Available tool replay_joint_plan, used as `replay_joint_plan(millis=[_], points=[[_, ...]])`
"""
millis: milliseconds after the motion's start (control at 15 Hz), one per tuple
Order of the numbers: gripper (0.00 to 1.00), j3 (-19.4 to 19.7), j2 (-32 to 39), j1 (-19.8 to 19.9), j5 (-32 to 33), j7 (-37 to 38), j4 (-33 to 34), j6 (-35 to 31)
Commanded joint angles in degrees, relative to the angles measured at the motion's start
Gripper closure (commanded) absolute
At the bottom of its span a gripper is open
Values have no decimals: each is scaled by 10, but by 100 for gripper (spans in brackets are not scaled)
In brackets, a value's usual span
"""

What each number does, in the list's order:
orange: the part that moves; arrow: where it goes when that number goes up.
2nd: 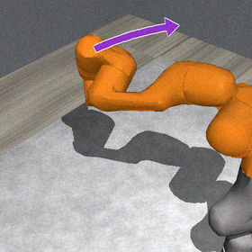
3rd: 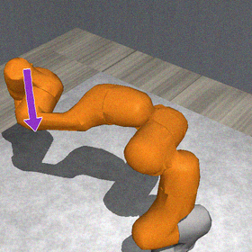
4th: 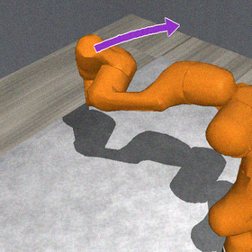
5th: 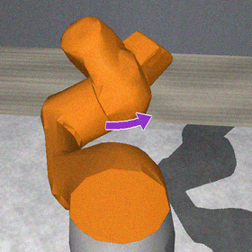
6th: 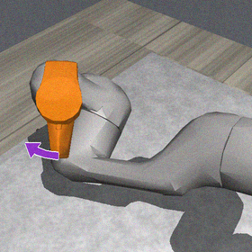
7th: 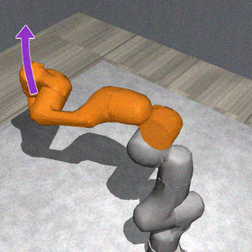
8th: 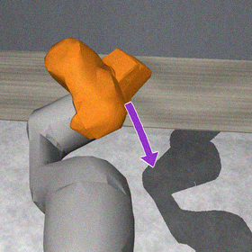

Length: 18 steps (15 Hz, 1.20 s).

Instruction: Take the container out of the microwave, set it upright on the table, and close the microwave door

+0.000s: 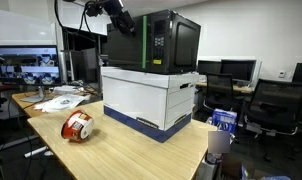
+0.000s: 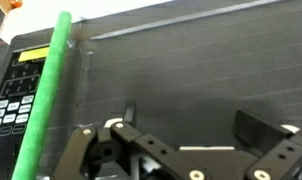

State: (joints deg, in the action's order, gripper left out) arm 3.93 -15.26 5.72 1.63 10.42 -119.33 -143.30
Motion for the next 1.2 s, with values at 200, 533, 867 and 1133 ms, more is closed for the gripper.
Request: replay_joint_plan(millis=[200,533,867,1133], points=[[0,-9,-45,1,-5,11,-4,152],[0,-13,-71,-2,-7,8,-43,204],[0,-32,-92,-10,1,8,-121,191],[0,-47,-103,-23,1,0,-176,186]])
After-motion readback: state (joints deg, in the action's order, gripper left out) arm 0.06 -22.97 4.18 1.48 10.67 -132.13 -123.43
